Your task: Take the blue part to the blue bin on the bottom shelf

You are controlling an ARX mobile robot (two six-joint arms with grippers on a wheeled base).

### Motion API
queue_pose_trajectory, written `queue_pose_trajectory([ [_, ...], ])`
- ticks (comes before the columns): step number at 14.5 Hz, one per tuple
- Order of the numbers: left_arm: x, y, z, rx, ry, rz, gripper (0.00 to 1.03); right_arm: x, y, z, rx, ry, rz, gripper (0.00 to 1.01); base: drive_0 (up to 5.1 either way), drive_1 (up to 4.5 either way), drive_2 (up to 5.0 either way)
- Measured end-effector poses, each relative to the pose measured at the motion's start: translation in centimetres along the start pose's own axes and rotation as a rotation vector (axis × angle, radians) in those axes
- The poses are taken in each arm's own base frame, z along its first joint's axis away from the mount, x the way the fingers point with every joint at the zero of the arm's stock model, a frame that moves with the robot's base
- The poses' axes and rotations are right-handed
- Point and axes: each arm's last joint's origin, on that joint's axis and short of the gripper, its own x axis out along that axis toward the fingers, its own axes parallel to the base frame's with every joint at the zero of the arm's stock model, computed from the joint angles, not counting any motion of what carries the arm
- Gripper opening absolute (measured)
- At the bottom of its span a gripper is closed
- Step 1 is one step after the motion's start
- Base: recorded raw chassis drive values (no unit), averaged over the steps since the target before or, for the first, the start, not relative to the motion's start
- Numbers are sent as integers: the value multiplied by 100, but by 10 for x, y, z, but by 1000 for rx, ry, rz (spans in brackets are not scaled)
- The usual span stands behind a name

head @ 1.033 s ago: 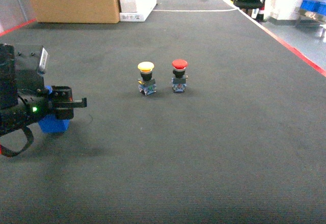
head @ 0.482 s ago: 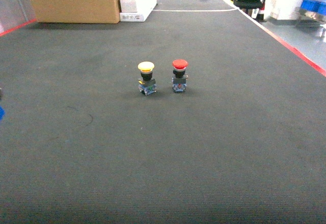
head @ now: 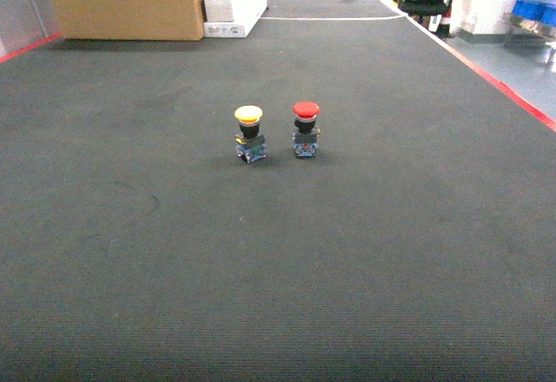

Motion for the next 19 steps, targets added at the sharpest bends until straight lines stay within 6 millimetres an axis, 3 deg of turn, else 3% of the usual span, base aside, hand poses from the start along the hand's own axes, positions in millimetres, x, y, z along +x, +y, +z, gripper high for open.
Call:
queue_pose_trajectory([
  [2, -16, 3, -2, -27, -13, -5, 44, 0, 0, 0, 0, 0, 0, 98, 0, 0, 0],
  [4, -13, 5, -13, -26, 44, 6, 44, 0, 0, 0, 0, 1, 0, 98, 0, 0, 0],
  [9, -13, 5, -13, -31, 42, 4, 44, 0, 0, 0, 0, 0, 0, 98, 0, 0, 0],
  [16, -15, 6, -11, -39, 22, 6, 44, 0, 0, 0, 0, 5, 0, 98, -5, -308, 297],
  [19, -13, 5, -12, -32, 39, 5, 44, 0, 0, 0, 0, 0, 0, 98, -158, -158, -158],
])
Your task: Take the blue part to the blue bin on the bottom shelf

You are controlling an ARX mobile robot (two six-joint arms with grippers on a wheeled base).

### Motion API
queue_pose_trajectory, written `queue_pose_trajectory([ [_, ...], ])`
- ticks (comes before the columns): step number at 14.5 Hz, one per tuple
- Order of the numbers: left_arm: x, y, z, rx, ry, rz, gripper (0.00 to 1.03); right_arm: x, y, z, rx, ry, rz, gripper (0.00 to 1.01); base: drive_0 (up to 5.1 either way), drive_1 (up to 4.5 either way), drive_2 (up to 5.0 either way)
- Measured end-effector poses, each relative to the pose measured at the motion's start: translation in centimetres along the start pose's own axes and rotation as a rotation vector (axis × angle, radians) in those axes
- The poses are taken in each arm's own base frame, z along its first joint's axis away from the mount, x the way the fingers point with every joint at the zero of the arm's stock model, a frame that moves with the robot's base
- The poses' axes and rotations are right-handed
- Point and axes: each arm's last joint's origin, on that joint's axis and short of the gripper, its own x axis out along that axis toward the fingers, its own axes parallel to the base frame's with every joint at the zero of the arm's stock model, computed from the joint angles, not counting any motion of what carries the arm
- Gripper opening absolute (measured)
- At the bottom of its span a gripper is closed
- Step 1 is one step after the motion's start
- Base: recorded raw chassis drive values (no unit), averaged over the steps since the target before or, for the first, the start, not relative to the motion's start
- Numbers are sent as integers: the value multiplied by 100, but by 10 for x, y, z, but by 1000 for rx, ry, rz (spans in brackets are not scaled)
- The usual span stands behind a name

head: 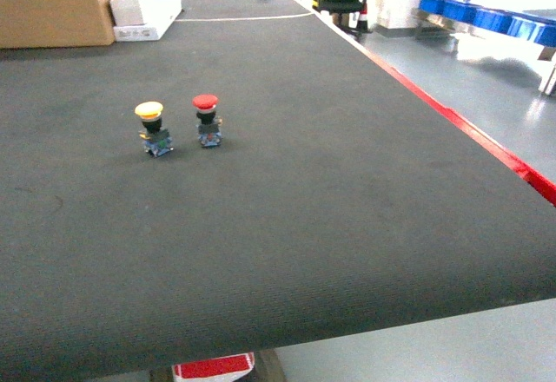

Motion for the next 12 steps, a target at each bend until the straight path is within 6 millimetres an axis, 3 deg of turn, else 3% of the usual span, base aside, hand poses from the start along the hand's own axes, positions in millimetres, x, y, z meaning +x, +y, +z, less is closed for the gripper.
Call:
queue_pose_trajectory([
  [12, 0, 0, 0, 0, 0, 0, 44, 0, 0, 0, 0, 0, 0, 98, -158, -158, -158],
])
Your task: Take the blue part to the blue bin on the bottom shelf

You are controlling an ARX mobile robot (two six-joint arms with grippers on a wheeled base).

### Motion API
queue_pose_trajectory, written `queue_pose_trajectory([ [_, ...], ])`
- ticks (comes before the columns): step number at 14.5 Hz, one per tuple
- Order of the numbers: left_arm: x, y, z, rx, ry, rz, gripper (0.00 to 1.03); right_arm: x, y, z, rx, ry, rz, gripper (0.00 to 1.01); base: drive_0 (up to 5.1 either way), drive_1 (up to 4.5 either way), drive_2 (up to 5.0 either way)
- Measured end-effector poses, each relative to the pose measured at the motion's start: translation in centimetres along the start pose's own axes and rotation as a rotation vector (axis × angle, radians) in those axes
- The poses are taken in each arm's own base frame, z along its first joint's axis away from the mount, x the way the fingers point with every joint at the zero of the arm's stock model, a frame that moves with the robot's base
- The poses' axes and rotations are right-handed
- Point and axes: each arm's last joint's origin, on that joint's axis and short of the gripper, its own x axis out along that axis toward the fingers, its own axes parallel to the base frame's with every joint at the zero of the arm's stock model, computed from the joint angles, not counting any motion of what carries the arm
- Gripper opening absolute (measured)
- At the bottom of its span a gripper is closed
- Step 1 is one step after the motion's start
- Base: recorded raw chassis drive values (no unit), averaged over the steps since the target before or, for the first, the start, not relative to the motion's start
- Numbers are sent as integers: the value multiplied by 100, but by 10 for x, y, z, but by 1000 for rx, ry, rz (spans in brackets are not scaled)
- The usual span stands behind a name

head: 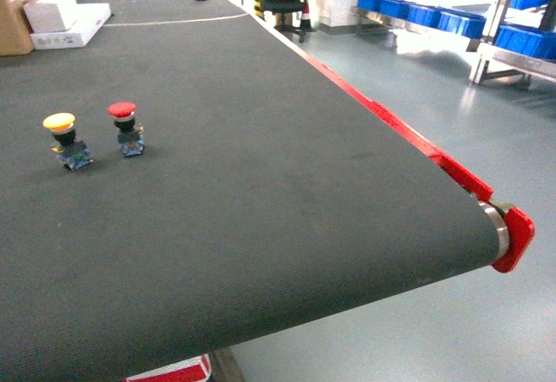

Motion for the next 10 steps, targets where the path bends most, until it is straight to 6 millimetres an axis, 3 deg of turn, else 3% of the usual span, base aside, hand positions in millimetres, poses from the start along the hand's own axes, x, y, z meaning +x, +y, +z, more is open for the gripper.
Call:
queue_pose_trajectory([
  [10, 0, 0, 0, 0, 0, 0, 44, 0, 0, 0, 0, 0, 0, 98, -159, -159, -159],
])
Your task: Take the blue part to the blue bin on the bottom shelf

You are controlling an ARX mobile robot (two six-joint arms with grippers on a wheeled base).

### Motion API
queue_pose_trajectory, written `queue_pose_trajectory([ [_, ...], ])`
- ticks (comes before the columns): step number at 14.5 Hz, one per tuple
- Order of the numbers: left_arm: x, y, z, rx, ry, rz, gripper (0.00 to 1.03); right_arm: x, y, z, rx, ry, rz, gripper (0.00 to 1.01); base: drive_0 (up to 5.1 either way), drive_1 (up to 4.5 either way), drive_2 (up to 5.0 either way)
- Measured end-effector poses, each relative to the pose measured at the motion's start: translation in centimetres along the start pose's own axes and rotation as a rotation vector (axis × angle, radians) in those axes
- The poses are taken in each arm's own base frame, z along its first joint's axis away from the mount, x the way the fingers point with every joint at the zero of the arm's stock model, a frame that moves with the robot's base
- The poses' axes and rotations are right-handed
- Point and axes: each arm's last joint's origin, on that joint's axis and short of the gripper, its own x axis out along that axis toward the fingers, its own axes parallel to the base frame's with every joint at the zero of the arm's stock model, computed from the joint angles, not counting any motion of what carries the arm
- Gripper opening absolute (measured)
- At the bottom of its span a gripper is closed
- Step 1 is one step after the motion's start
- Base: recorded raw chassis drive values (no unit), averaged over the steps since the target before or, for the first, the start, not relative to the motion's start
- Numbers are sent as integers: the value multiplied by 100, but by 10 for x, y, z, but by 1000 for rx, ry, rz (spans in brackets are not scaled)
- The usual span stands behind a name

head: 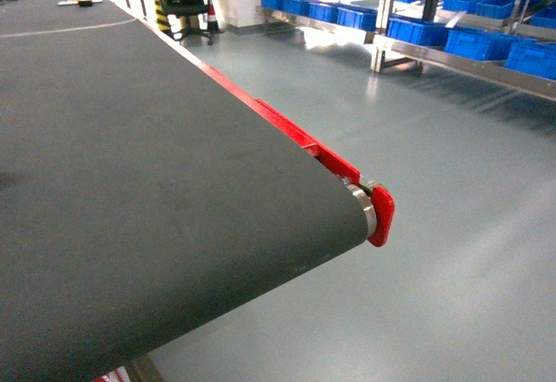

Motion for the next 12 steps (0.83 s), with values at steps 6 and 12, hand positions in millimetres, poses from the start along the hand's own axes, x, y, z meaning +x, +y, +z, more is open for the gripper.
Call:
queue_pose_trajectory([
  [6, 0, 0, 0, 0, 0, 0, 44, 0, 0, 0, 0, 0, 0, 98, -166, -166, -166],
  [12, 0, 0, 0, 0, 1, 0, 44, 0, 0, 0, 0, 0, 0, 98, -160, -160, -160],
])
